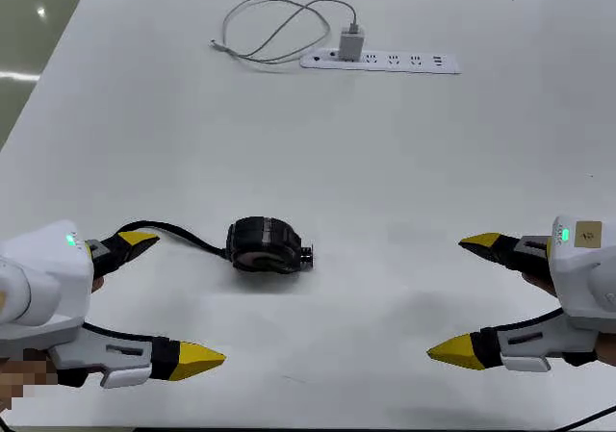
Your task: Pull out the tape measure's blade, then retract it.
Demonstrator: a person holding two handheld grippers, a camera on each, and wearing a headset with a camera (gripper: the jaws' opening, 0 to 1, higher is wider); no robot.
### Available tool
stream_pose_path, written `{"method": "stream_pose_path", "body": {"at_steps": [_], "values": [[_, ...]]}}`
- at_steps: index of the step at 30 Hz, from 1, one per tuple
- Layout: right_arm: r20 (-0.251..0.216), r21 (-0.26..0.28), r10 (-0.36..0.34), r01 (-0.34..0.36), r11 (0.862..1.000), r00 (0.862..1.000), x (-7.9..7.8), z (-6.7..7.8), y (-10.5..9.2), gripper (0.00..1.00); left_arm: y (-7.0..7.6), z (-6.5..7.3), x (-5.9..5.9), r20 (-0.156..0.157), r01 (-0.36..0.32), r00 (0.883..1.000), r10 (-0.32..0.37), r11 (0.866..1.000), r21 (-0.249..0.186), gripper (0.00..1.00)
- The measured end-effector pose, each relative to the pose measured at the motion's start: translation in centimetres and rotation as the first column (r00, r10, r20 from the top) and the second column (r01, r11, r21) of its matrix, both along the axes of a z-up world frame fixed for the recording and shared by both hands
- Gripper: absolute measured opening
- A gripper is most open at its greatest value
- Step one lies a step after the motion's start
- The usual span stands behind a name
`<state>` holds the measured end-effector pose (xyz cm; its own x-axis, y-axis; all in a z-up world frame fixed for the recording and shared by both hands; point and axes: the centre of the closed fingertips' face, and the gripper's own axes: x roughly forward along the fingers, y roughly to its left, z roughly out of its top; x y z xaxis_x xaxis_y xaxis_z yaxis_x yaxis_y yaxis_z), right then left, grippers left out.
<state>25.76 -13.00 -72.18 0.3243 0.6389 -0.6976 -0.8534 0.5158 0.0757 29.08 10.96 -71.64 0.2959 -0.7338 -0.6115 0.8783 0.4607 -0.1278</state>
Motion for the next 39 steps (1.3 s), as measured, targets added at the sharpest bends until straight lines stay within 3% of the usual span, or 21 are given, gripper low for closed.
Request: {"method": "stream_pose_path", "body": {"at_steps": [18, 39], "values": [[0.000, 0.001, 0.003, -0.003, 1.000, 1.000, 0.7, -0.3, 0.2, 0.82, 0.3, -0.5, 0.6, -0.010, -0.001, 1.000, 0.001, 1.000, 0.018, 0.94], [-0.002, 0.016, 0.035, -0.035, 0.999, 0.999, 2.7, -1.4, 1.5, 0.82, -1.1, -1.1, 2.0, -0.017, 0.061, 0.998, -0.060, 0.998, 0.033, 0.90]]}}
